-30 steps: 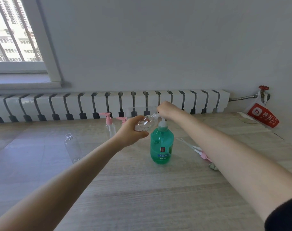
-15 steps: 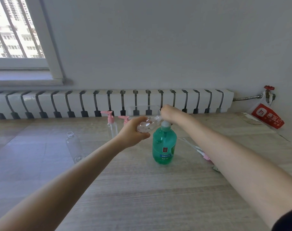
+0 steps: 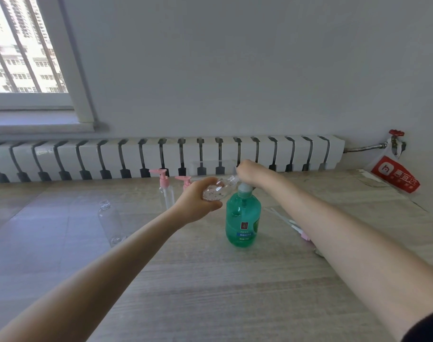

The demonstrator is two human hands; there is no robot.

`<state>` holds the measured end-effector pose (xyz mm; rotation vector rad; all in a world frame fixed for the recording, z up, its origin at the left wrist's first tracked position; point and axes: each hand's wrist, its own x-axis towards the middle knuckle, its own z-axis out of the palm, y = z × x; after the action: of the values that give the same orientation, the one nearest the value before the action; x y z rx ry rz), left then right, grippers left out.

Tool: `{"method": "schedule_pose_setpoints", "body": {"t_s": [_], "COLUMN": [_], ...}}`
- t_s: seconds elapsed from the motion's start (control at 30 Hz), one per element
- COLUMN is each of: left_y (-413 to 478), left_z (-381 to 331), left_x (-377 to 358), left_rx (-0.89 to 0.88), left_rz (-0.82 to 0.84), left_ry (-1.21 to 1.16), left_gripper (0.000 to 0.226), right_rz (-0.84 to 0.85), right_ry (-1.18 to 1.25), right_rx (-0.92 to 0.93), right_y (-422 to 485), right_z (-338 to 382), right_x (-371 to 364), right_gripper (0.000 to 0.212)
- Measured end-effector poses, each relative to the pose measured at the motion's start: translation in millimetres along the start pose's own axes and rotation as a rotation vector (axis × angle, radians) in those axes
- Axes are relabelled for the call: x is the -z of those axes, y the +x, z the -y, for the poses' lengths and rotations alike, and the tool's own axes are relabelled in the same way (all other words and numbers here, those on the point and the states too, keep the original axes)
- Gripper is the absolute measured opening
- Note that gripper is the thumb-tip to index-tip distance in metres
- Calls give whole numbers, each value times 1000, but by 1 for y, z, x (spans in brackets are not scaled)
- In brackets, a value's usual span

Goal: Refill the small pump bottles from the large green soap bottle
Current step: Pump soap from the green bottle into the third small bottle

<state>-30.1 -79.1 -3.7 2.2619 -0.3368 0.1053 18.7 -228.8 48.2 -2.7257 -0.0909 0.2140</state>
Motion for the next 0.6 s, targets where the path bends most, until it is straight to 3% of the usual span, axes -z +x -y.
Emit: {"method": "schedule_pose_setpoints", "body": {"t_s": [0.17,0.27,0.5,0.6], "left_y": [-1,0,0,1], "left_z": [-3,-7,-6,-6], "left_x": [1,3,4,4], "left_rx": [-6,-12,-7,-10], "left_rz": [3,-3,-5,-12], "left_ry": [-17,-32,-29,-19], "left_gripper": [57,56,58,58], "right_rz": [-1,-33,-50,-15], "right_ry": [108,237,119,90], "right_rx": [-30,-28,-64,-30], "right_y": [0,7,2,6], "right_z": [1,2,6,4], "right_x": [3,11,9,7], "right_gripper": [20,32,16,29]}}
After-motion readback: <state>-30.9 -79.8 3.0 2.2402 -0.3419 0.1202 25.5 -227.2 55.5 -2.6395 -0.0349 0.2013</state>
